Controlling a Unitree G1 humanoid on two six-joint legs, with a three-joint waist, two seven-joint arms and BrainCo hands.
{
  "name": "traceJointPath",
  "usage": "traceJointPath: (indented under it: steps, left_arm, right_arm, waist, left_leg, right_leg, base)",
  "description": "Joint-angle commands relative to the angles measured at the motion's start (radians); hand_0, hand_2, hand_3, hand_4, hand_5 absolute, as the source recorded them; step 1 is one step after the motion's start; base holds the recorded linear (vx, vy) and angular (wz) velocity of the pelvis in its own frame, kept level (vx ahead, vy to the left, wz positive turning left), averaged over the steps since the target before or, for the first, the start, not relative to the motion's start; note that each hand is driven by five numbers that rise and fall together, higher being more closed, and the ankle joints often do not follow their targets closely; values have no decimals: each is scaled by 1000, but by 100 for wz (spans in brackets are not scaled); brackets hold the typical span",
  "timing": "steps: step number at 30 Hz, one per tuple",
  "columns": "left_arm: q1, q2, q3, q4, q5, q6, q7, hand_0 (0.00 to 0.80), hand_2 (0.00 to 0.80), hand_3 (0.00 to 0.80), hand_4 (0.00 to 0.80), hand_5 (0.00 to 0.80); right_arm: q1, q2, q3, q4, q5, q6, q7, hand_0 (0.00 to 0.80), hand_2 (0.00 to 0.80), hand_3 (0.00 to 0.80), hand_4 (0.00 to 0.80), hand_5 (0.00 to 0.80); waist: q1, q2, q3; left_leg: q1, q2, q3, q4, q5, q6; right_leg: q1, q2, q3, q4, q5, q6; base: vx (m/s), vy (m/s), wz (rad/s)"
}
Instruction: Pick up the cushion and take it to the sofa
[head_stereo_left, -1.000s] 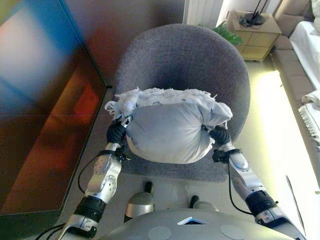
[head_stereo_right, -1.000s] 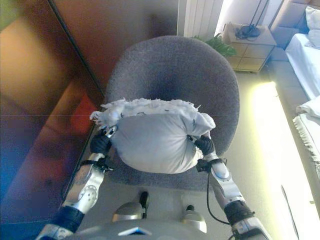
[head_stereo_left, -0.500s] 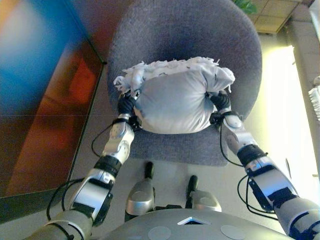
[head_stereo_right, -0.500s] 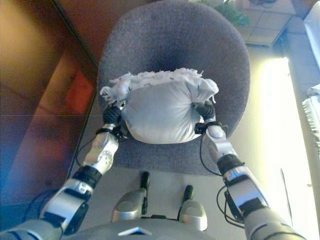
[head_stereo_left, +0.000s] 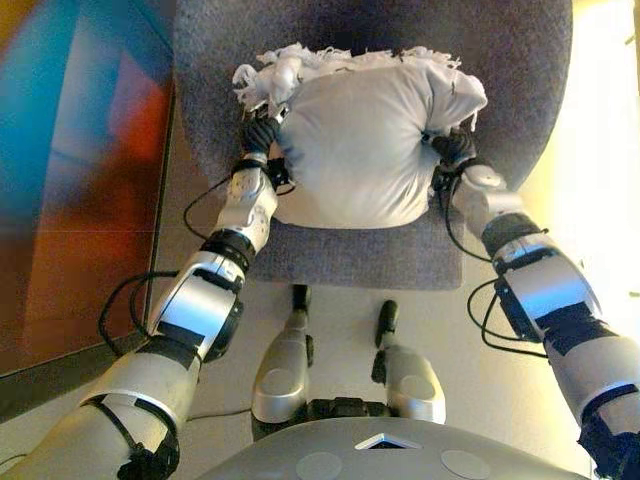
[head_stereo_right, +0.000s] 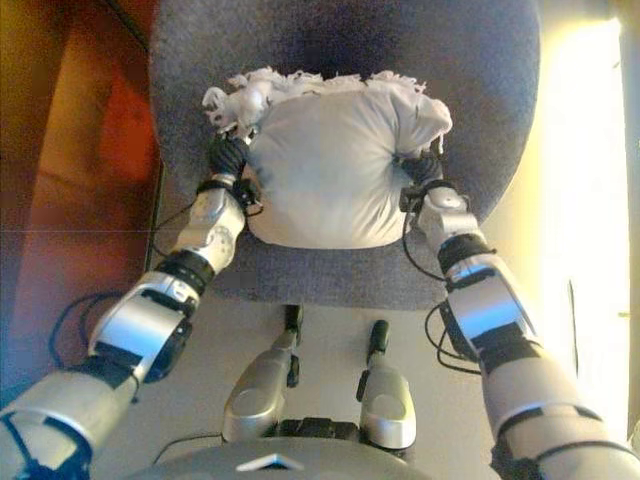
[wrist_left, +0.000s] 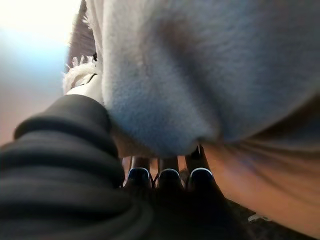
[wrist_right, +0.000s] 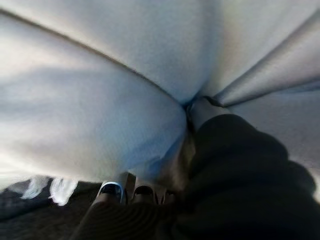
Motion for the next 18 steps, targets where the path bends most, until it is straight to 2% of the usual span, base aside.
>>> traceJointPath:
  steps: [1,5,6,7,8,9,14,18]
  left_arm:
    - [-173,-32,-39,103,-23,42,20,800,800,800,800,800]
    - [-226,-4,-55,126,-36,70,37,800,800,800,800,800]
    - [-232,7,-56,126,-47,75,34,706,706,706,706,706]
    - [-237,16,-56,131,-58,81,31,430,430,430,430,430]
    - [-241,22,-57,134,-69,79,32,0,0,0,0,0]
    - [-244,27,-56,135,-72,74,38,0,0,0,0,0]
    - [-246,77,-48,128,-104,78,43,0,0,0,0,0]
    - [-210,139,-44,62,-94,34,32,0,0,0,0,0]
  right_arm:
    - [-175,68,55,-7,13,25,32,800,800,800,800,800]
    - [-239,33,93,-9,-45,19,-30,800,800,800,800,800]
    - [-249,22,97,-8,-42,21,-48,800,800,800,800,800]
    - [-257,11,96,-5,-40,20,-68,800,800,800,800,800]
    - [-264,6,95,-5,-41,11,-87,169,169,169,169,169]
    - [-269,1,91,-5,-40,-5,-102,0,0,0,0,0]
    - [-282,-43,87,-27,-98,-78,-173,0,0,0,0,0]
    - [-268,-127,76,-61,-34,-128,-201,0,0,0,0,0]
  waist:
    - [-12,-48,59]
    - [-20,-41,82]
    - [-21,-37,88]
    - [-23,-33,91]
    - [-25,-30,95]
    - [-25,-28,98]
    - [-26,-23,117]
    - [-30,-11,126]
  left_leg:
    - [-21,1,7,113,-112,-36]
    - [-59,-6,19,119,-98,-34]
    - [-66,-8,21,116,-93,-33]
    - [-71,-11,23,115,-91,-32]
    - [-73,-13,24,114,-91,-32]
    - [-76,-15,25,114,-90,-31]
    - [-88,-22,36,124,-94,-28]
    - [-95,-21,47,129,-97,-30]
  right_leg:
    - [-141,-66,87,82,54,38]
    - [-196,-73,96,106,63,43]
    - [-208,-74,98,112,64,44]
    - [-216,-76,99,116,64,46]
    - [-224,-77,102,119,64,48]
    - [-229,-78,103,123,63,48]
    - [-254,-89,95,148,57,53]
    - [-268,-95,85,162,49,54]
  base:
    - [16,41,-1]
    - [-4,74,-5]
    - [-6,84,-11]
    - [-3,78,-8]
    - [3,64,-7]
    - [1,48,-4]
    - [-7,43,-3]
    - [-23,53,-2]
